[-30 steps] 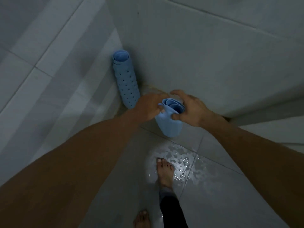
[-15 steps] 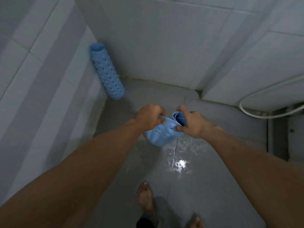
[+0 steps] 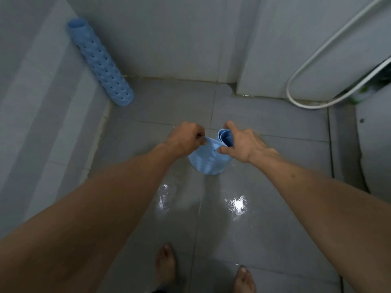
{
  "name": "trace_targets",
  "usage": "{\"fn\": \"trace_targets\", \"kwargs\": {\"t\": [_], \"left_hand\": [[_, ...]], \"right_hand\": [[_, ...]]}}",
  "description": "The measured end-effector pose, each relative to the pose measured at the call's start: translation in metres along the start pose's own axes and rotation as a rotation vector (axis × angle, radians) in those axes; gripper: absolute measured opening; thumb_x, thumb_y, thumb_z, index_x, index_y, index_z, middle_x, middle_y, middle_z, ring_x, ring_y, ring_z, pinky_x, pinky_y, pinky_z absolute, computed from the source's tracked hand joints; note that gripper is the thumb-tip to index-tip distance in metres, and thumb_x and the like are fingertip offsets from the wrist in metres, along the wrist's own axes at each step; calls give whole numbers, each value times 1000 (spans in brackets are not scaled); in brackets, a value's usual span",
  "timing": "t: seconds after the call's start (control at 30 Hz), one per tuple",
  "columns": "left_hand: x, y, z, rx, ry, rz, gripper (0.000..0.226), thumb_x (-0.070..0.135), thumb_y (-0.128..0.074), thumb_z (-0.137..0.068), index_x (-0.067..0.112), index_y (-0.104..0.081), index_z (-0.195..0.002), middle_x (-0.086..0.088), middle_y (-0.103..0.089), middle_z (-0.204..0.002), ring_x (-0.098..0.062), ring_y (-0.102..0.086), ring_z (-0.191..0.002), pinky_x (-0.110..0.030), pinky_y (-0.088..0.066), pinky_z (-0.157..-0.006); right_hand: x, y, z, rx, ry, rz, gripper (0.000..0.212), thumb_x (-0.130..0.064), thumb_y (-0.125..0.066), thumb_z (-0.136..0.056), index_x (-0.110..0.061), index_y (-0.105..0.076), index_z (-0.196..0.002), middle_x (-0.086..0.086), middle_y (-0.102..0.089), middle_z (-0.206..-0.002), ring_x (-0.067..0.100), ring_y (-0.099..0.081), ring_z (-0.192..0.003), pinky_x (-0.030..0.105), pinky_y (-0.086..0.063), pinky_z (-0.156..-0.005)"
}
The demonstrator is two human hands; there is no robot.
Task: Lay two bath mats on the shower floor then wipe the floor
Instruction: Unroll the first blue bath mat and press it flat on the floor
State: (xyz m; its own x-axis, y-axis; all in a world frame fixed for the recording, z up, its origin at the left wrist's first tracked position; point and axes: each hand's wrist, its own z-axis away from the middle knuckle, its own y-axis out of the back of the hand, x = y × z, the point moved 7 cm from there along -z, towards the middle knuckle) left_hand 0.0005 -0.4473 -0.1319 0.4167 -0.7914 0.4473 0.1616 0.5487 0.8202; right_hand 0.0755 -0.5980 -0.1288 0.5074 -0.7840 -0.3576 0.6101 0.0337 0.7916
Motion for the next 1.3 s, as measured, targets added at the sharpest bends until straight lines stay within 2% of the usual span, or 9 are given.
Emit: {"fn": "trace_targets", "kwargs": {"t": [0.2, 0.37, 0.47, 0.67, 0.8, 0.9, 1.0, 1.13, 1.3], "left_hand": [[-21, -28, -22, 247, -154, 21, 18, 26, -64, -88, 11, -68, -97, -13, -71, -89, -30, -64, -85, -28, -38, -68], [-41, -21, -46, 390, -221, 90, 17, 28, -67, -86, 12, -67, -85, 0, -59, -69, -17, -52, -66, -25, -31, -60], [-49, -20, -64, 474, -252, 131, 12, 28, -67, -85, 20, -63, -77, 3, -58, -67, -13, -49, -64, -25, -33, -60], [-47, -15, -84, 600, -332, 70, 16, 31, -69, -84, 15, -67, -84, 1, -63, -73, -15, -55, -68, -25, -39, -58], [-38, -6, -78, 607, -430, -7, 20, 31, -73, -82, 11, -72, -85, -6, -69, -75, -21, -62, -70, -30, -47, -63], [-35, 4, -62, 564, -465, -88, 21, 32, -75, -82, 12, -74, -86, -6, -69, -73, -18, -59, -66, -26, -43, -59], [-35, 15, -43, 530, -467, -117, 21, 34, -75, -81, 13, -74, -85, -5, -70, -73, -14, -57, -64, -15, -40, -54], [-49, 24, -27, 510, -432, -81, 28, 44, -76, -76, 18, -75, -85, -2, -73, -77, -21, -68, -75, -33, -52, -68], [-50, 49, -2, 514, -398, -164, 21, 42, -75, -80, 22, -75, -87, 4, -72, -79, -8, -62, -69, -17, -44, -59]], "right_hand": [[9, -5, -16, 260, 35, 150, 73, -71, -64, -73, -26, -34, -122, 16, -52, -113, 36, -54, -97, 46, -49, -79], [-11, 10, -59, 389, 253, 127, 75, -55, -75, -71, -14, -42, -124, 12, -49, -125, 35, -54, -108, 38, -42, -79], [-13, 18, -73, 446, 311, 230, 76, -57, -69, -75, -39, -37, -141, 8, -56, -122, 33, -57, -106, 41, -45, -85], [-7, 31, -91, 512, 234, 392, 41, -69, -68, -67, -41, -63, -96, 0, -59, -108, 24, -55, -95, 37, -44, -76], [-22, 28, -78, 522, 324, 652, 46, -67, -67, -75, -34, -74, -105, -2, -48, -142, 23, -47, -130, 45, -45, -97], [-19, 20, -67, 492, 318, 599, 53, -74, -68, -67, -29, -70, -96, -5, -68, -109, 22, -63, -102, 41, -53, -88], [-11, 21, -54, 524, 331, 534, 45, -65, -74, -67, -25, -56, -76, -7, -57, -70, 25, -60, -77, 35, -50, -69], [-14, 23, -42, 441, 311, 474, 47, -67, -79, -57, -27, -66, -78, -12, -63, -72, 16, -63, -75, 33, -51, -69], [-32, 25, -45, 352, 263, 511, 50, -60, -87, -53, -31, -70, -90, -17, -67, -82, 13, -64, -82, 35, -54, -82]]}}
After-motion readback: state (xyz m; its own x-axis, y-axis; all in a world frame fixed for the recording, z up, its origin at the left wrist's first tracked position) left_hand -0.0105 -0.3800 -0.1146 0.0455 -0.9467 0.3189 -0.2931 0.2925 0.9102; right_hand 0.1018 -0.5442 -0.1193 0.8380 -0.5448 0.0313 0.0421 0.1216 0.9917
